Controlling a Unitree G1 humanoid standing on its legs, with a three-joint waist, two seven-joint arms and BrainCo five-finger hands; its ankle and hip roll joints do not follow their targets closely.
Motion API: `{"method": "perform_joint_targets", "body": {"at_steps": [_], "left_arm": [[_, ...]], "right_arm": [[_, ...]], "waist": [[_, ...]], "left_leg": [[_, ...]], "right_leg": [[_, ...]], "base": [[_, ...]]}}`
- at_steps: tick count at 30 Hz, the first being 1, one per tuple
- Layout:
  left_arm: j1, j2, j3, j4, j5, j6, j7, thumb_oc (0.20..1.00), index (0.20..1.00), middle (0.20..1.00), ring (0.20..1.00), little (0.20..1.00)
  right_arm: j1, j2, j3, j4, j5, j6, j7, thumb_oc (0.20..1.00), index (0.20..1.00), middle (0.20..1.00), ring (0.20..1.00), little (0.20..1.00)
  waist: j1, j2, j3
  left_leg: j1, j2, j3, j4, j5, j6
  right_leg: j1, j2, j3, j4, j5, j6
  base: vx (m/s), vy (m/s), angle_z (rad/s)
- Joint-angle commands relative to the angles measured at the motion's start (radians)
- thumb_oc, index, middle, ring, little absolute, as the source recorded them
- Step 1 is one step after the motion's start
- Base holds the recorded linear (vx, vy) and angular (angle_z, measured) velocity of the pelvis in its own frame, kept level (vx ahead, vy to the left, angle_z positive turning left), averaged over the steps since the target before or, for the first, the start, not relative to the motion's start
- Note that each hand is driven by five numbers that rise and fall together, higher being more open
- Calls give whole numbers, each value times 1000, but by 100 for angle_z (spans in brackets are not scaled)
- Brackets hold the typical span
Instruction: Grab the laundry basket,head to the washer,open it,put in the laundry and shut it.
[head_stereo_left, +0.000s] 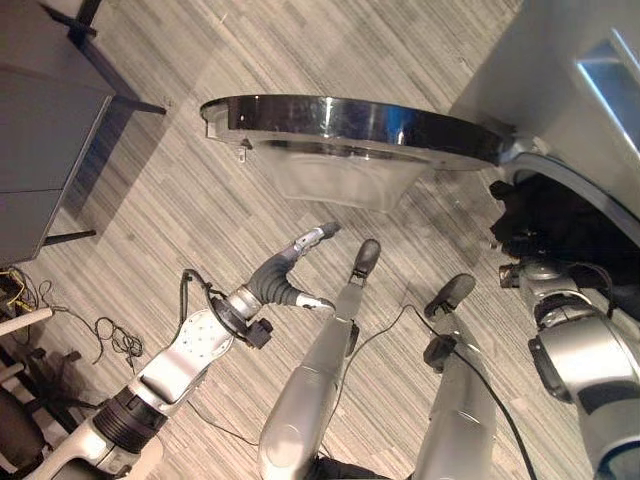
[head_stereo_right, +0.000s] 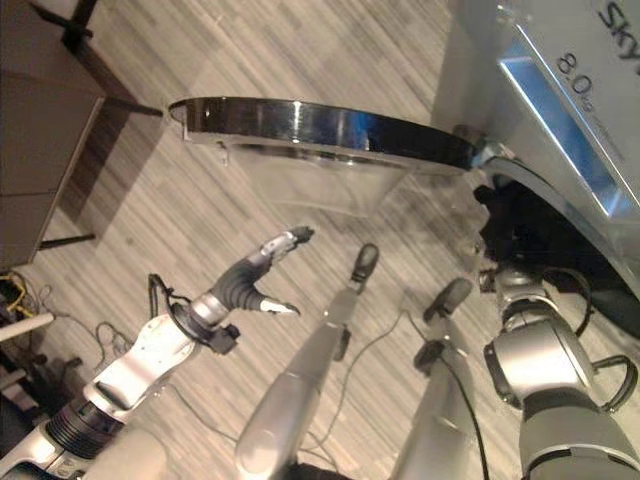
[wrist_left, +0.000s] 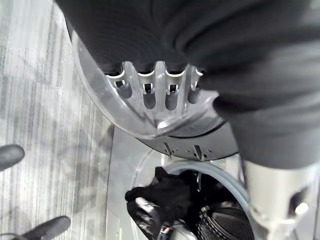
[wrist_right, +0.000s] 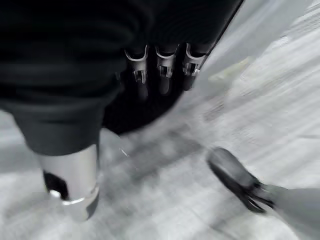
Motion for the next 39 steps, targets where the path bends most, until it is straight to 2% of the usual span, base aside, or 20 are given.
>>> {"method": "perform_joint_targets", "body": {"at_steps": [1, 6, 9, 14, 17, 20, 22, 27, 35, 39], "left_arm": [[2, -74, -35, -57, -2, 2, -38, 1000, 1000, 1000, 1000, 1000], [3, -104, -26, -51, 8, 20, -40, 1000, 1000, 1000, 1000, 1000], [9, -127, -11, -47, 25, 27, -38, 1000, 1000, 1000, 1000, 1000], [27, -125, 10, -44, 40, 34, -35, 1000, 1000, 1000, 1000, 1000], [35, -119, 24, -41, 41, 36, -27, 1000, 1000, 1000, 1000, 1000], [38, -124, 45, -33, 43, 32, -4, 1000, 1000, 1000, 1000, 1000], [39, -124, 49, -30, 42, 27, 3, 1000, 1000, 1000, 1000, 1000], [14, -145, 36, -16, 38, 5, 28, 1000, 1000, 1000, 1000, 1000], [0, -167, 13, -11, 22, -12, 49, 1000, 1000, 1000, 1000, 1000], [-19, -186, -10, 7, 24, -17, 65, 1000, 1000, 1000, 1000, 1000]], "right_arm": [[100, -44, 31, 25, -42, 52, 71, 1000, 1000, 1000, 1000, 1000], [110, -29, -1, 22, -4, 56, 82, 1000, 1000, 1000, 1000, 1000], [157, -17, -53, 40, 52, 67, 85, 1000, 1000, 1000, 1000, 1000], [227, -9, -106, 57, 109, 72, 87, 1000, 1000, 1000, 1000, 1000], [254, -38, -169, 73, 171, 56, 54, 1000, 1000, 1000, 1000, 1000], [227, -95, -289, 70, 337, 17, -15, 1000, 1000, 1000, 1000, 1000], [198, -115, -315, 61, 389, 1, -36, 1000, 1000, 1000, 1000, 1000], [72, -129, -313, 42, 482, -41, -72, 1000, 1000, 1000, 1000, 1000], [-64, -117, -285, 10, 520, -89, -117, 1000, 1000, 1000, 1000, 1000], [-113, -38, -293, -2, 584, -112, -107, 1000, 1000, 1000, 1000, 1000]], "waist": [[-14, 65, -53], [-4, 70, -58], [-15, 75, -55], [-33, 62, -54], [-51, 52, -51], [-67, 52, -50], [-65, 55, -51], [-53, 71, -42], [-26, 101, -40], [-5, 112, -42]], "left_leg": [[-73, 22, 39, 144, -186, 22], [-81, 27, 39, 131, -179, 22], [-87, 31, 46, 126, -180, 22], [-86, 34, 53, 121, -182, 22], [-83, 37, 58, 115, -184, 22], [-83, 38, 58, 108, -187, 22], [-83, 38, 61, 104, -187, 21], [-92, 40, 68, 100, -184, 22], [-105, 39, 63, 88, -171, 21], [-116, 41, 61, 83, -163, 18]], "right_leg": [[-4, -15, 23, -202, 90, 36], [-19, -14, 21, -197, 84, 35], [-25, -12, 21, -194, 78, 35], [-24, -5, 25, -204, 83, 37], [-25, -3, 29, -209, 86, 40], [-32, 0, 40, -216, 87, 45], [-33, 1, 46, -219, 86, 47], [-64, 4, 65, -213, 87, 50], [-93, 4, 74, -190, 71, 44], [-106, 7, 67, -181, 62, 39]], "base": [[10, 29, 5], [5, 21, 5], [1, 11, 0], [0, 0, 0], [3, 2, -1], [12, 10, -4], [14, 1, -5], [12, 4, -15], [1, -1, -1], [0, 0, 0]]}}
